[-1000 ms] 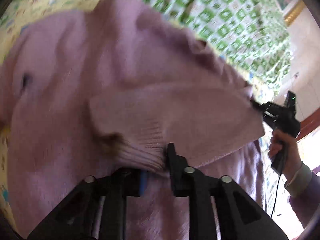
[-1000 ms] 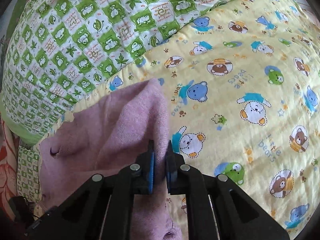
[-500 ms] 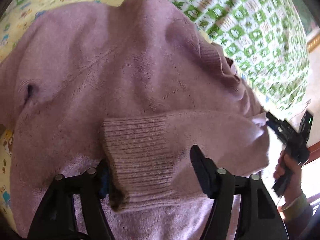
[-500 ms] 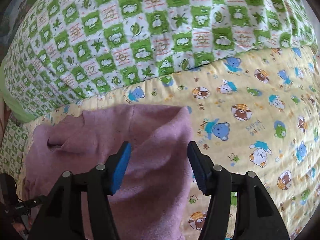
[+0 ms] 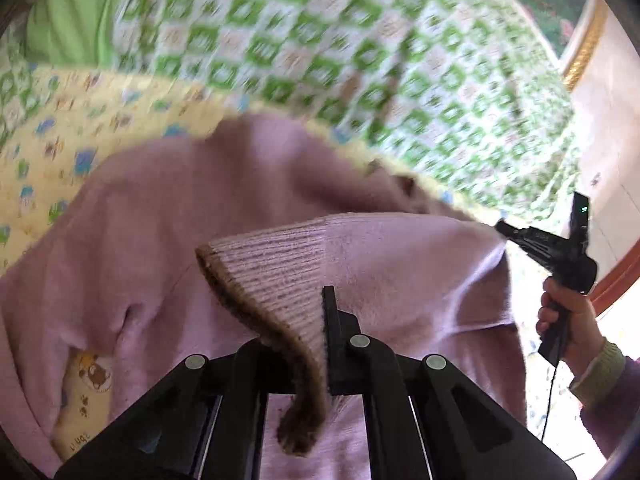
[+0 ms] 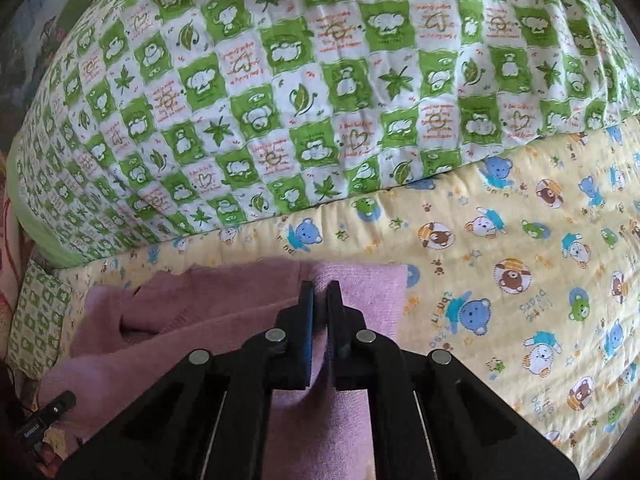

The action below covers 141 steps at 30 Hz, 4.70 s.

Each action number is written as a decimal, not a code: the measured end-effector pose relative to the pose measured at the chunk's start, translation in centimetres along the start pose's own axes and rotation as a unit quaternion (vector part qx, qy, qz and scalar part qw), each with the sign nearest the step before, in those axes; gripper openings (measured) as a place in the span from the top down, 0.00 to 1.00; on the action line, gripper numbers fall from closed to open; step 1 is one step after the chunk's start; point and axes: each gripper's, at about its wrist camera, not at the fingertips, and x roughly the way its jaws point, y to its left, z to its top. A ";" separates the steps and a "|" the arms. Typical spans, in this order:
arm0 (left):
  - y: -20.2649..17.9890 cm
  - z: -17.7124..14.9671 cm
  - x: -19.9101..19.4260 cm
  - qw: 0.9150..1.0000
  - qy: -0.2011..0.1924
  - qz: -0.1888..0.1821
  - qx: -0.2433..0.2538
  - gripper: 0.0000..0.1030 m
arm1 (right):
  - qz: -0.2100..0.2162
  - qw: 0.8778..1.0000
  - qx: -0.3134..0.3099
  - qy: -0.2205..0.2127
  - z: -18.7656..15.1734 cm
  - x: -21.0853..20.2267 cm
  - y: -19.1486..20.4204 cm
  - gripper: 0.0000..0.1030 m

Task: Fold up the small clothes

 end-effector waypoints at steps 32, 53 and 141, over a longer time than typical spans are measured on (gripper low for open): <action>1.0 -3.2 3.1 0.992 0.105 0.057 -0.033 0.53 | -0.079 0.990 0.058 0.103 -6.8 -2.4 -2.7 0.87; 11.6 -10.6 -9.3 0.950 0.150 0.266 -0.062 0.66 | 0.041 0.992 0.031 0.114 -14.1 -8.1 9.9 0.56; 4.7 6.8 -5.1 0.998 0.002 0.043 0.045 0.23 | 0.049 0.982 -0.079 0.166 -1.4 -1.8 2.5 0.58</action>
